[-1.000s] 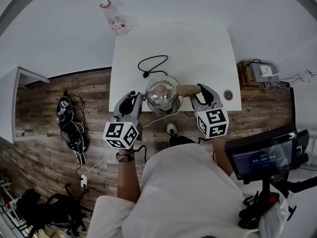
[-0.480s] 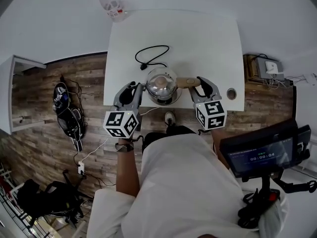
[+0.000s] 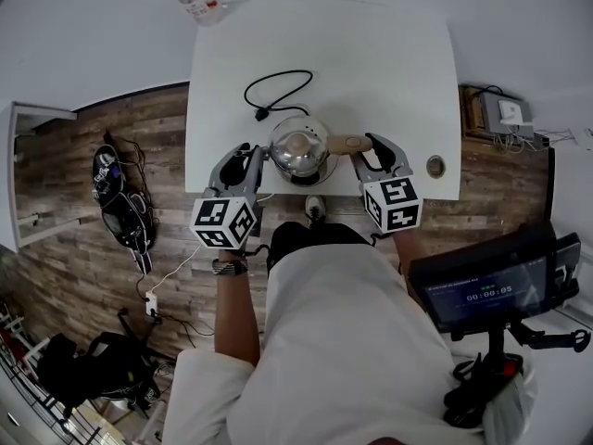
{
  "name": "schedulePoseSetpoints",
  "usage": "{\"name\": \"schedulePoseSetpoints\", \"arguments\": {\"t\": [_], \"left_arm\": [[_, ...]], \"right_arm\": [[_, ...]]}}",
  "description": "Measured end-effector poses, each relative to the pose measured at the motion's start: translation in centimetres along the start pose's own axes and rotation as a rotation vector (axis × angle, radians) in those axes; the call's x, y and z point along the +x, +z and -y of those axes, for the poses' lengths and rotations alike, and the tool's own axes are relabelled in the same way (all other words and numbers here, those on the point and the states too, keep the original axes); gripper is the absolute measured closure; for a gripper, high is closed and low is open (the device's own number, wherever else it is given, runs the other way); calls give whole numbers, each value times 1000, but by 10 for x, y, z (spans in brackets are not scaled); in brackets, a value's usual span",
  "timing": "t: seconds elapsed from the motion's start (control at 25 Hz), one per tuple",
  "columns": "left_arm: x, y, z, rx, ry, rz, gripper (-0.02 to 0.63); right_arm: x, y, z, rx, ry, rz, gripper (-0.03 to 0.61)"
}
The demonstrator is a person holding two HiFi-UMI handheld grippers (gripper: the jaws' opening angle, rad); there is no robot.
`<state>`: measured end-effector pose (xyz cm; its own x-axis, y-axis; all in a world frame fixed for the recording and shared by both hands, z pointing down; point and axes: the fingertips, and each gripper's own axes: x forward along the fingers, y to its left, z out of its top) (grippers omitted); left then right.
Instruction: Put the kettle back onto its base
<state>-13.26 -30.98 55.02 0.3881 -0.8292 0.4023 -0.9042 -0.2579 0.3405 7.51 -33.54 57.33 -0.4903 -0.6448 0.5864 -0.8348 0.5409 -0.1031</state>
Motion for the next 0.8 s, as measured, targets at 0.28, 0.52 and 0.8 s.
{"name": "schedulePoseSetpoints", "arguments": {"t": [0.28, 0.52, 0.8], "left_arm": [[4, -5, -6, -4, -3, -17, 518], [5, -5, -8, 4, -17, -21, 518], [5, -8, 0, 18, -43, -42, 519]], "right_arm": [[5, -5, -2, -10, 3, -27, 428], [5, -5, -4, -6, 2, -23, 426], [0, -10, 0, 18, -7, -29, 426]]}}
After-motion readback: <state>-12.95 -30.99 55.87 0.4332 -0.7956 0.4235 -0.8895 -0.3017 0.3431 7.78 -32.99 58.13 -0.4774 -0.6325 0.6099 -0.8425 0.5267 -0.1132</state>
